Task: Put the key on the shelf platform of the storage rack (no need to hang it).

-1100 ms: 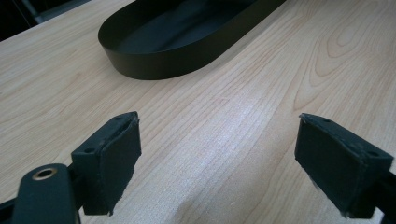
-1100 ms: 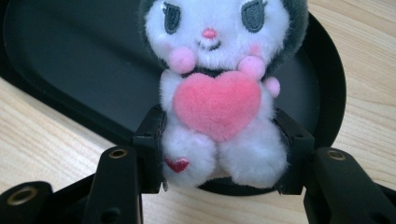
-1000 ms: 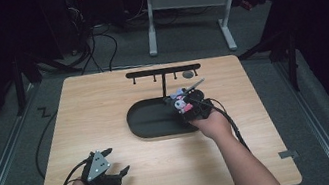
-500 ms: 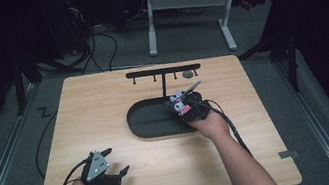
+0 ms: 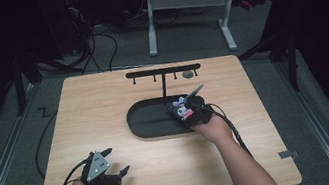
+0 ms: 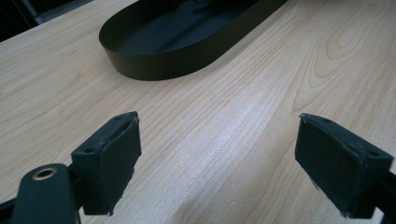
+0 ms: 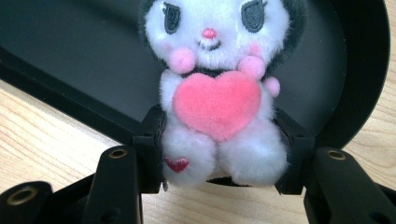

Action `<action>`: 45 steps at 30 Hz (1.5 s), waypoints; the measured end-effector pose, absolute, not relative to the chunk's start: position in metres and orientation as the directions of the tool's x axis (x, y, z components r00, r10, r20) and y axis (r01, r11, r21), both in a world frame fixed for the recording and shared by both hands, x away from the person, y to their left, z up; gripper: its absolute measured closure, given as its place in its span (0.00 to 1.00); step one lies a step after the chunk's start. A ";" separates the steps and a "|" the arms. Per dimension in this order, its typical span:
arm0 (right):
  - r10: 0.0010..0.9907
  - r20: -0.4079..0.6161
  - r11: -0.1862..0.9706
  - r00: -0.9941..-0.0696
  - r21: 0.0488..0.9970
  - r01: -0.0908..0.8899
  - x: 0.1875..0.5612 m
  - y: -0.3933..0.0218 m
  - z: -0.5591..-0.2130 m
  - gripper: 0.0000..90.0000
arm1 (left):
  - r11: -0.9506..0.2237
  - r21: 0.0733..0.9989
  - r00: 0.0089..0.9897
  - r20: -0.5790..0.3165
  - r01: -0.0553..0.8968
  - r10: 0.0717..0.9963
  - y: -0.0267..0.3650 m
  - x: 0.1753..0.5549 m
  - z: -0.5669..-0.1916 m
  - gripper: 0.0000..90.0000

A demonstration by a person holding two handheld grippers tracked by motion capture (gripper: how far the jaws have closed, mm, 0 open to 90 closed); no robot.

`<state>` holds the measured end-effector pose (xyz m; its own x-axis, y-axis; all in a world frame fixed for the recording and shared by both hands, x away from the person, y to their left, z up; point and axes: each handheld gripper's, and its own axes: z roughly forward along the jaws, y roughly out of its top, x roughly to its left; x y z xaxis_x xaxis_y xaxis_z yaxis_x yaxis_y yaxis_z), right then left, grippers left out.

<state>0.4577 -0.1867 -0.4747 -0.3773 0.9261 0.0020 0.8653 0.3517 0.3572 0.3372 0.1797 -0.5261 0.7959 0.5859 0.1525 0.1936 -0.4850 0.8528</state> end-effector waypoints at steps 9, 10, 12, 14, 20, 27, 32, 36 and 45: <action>0.928 -0.001 0.348 -0.372 0.356 0.867 0.462 -0.182 -0.480 0.53 | -0.484 0.854 0.796 0.151 0.194 0.586 0.180 0.337 -0.526 0.17; 0.927 0.000 0.351 -0.375 0.354 0.867 0.462 -0.182 -0.480 0.52 | -0.484 0.854 0.796 0.151 0.194 0.586 0.180 0.337 -0.526 0.17; 0.927 -0.004 0.354 -0.376 0.346 0.869 0.463 -0.181 -0.481 0.52 | -0.484 0.854 0.796 0.151 0.194 0.586 0.180 0.337 -0.526 0.17; 0.927 -0.002 0.352 -0.375 0.350 0.868 0.463 -0.180 -0.483 0.52 | -0.483 0.854 0.796 0.151 0.194 0.586 0.180 0.337 -0.526 0.17; 0.929 -0.002 0.347 -0.369 0.346 0.872 0.463 -0.179 -0.484 0.50 | -0.483 0.854 0.796 0.151 0.194 0.586 0.180 0.337 -0.526 0.17; 0.926 0.024 0.346 -0.377 0.351 0.870 0.464 -0.178 -0.482 0.33 | -0.483 0.854 0.795 0.151 0.194 0.587 0.180 0.337 -0.526 0.17; 0.929 0.032 0.330 -0.369 0.381 0.864 0.462 -0.181 -0.473 0.28 | -0.483 0.854 0.795 0.152 0.194 0.587 0.179 0.337 -0.526 0.17; 0.929 0.045 0.318 -0.367 0.410 0.855 0.460 -0.184 -0.467 0.28 | -0.484 0.853 0.794 0.152 0.195 0.588 0.179 0.337 -0.526 0.17; 0.928 0.035 0.323 -0.372 0.426 0.845 0.454 -0.186 -0.460 0.27 | -0.487 0.852 0.795 0.154 0.194 0.586 0.179 0.337 -0.526 0.17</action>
